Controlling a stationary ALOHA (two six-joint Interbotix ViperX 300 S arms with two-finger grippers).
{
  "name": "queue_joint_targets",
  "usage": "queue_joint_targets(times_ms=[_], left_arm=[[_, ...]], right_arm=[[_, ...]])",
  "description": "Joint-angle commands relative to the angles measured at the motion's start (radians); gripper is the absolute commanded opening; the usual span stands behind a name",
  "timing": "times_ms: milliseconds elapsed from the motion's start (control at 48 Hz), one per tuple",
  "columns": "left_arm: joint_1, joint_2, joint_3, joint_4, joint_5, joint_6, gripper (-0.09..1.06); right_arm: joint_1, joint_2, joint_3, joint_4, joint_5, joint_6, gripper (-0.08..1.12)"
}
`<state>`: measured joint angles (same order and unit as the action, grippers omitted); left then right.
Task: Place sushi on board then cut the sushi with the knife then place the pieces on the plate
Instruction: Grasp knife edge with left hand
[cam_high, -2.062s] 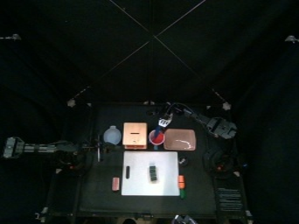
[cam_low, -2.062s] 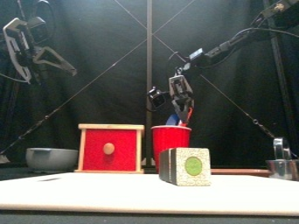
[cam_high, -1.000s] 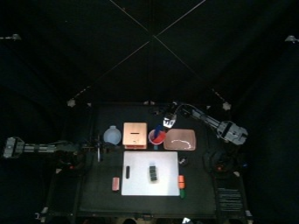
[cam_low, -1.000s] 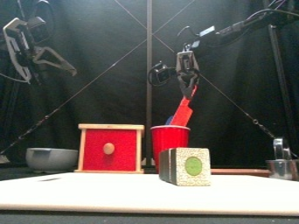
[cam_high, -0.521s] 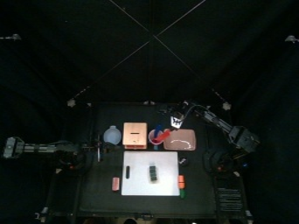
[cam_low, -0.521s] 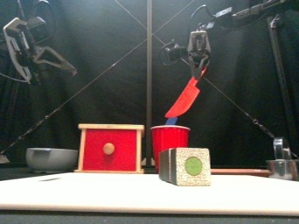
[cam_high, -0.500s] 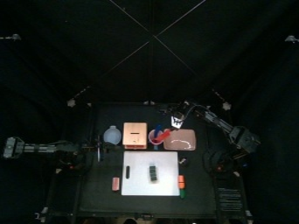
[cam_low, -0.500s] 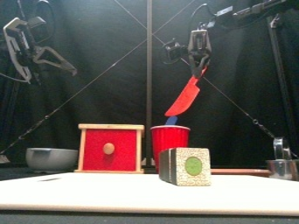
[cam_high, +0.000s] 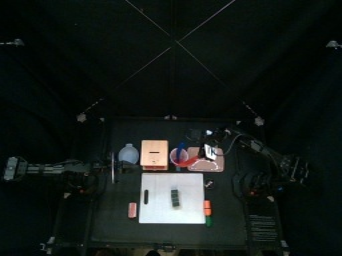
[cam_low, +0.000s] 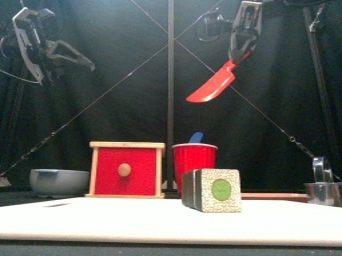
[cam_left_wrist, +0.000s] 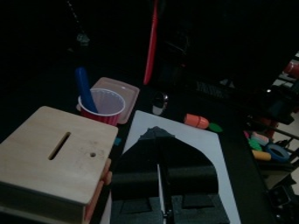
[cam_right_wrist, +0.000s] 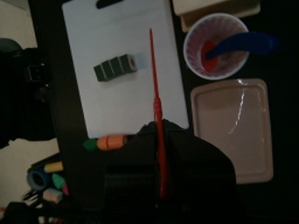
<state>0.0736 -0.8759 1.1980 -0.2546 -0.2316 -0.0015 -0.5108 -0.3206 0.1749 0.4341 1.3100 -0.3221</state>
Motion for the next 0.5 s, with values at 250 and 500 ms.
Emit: queue_joint_targets(times_ms=[250, 500], left_arm=[[-0.067, 0.011, -0.032, 0.009, -0.055, 0.002, -0.02], [-0.098, 0.109, -0.060, 0.064, -0.104, 0.005, 0.10]], right_arm=[[0.158, -0.278, 0.325, 0.081, -0.494, -0.002, 0.32], [0.261, -0.370, 0.569, 0.080, -0.833, -0.006, 0.32]])
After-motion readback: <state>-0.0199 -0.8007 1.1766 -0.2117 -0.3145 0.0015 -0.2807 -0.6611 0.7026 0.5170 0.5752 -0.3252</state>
